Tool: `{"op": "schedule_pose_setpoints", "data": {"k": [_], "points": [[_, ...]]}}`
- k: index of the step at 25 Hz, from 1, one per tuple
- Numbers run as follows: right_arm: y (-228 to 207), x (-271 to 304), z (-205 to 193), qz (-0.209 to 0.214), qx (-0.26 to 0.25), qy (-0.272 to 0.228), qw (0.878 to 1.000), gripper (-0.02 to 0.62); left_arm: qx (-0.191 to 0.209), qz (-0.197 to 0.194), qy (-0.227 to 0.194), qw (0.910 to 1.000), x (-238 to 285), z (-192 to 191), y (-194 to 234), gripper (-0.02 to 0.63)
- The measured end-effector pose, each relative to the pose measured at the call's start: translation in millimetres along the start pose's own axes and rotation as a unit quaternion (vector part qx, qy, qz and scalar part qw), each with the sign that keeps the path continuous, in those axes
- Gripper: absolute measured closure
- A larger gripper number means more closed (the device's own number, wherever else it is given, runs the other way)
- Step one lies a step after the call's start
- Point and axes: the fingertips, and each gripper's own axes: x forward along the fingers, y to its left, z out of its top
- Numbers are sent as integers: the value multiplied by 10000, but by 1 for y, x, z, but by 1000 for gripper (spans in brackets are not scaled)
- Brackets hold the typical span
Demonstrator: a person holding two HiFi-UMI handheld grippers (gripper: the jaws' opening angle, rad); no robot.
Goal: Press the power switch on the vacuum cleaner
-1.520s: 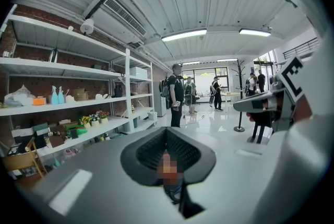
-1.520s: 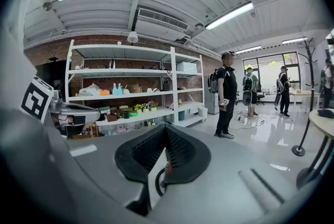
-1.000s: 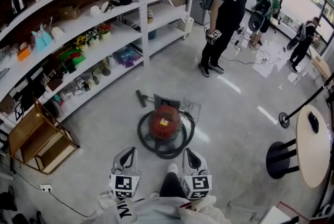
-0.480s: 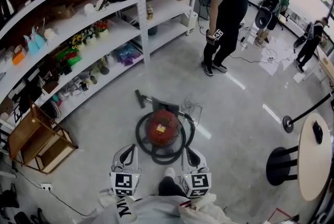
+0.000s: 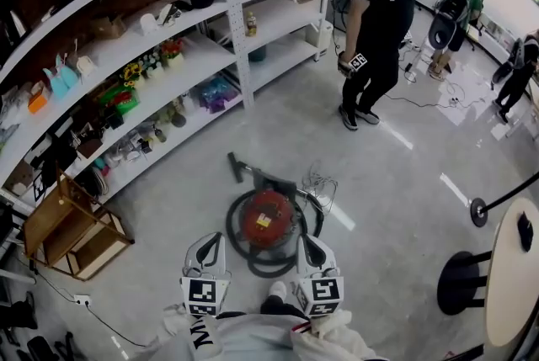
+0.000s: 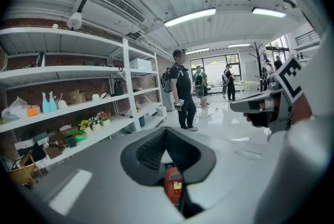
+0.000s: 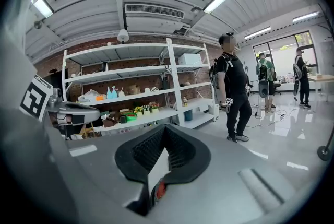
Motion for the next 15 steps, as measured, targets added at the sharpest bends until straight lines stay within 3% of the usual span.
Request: {"op": "schedule_pose_setpoints", "data": {"k": [7,15], "points": [[-25,17,9,62,1,-61,10000,597,83,103,-81,9999,19,13,-7,606],[-21,27,12,213,-54,-46,9997,597,111,230,-14,9997,21,10,1,606]]}}
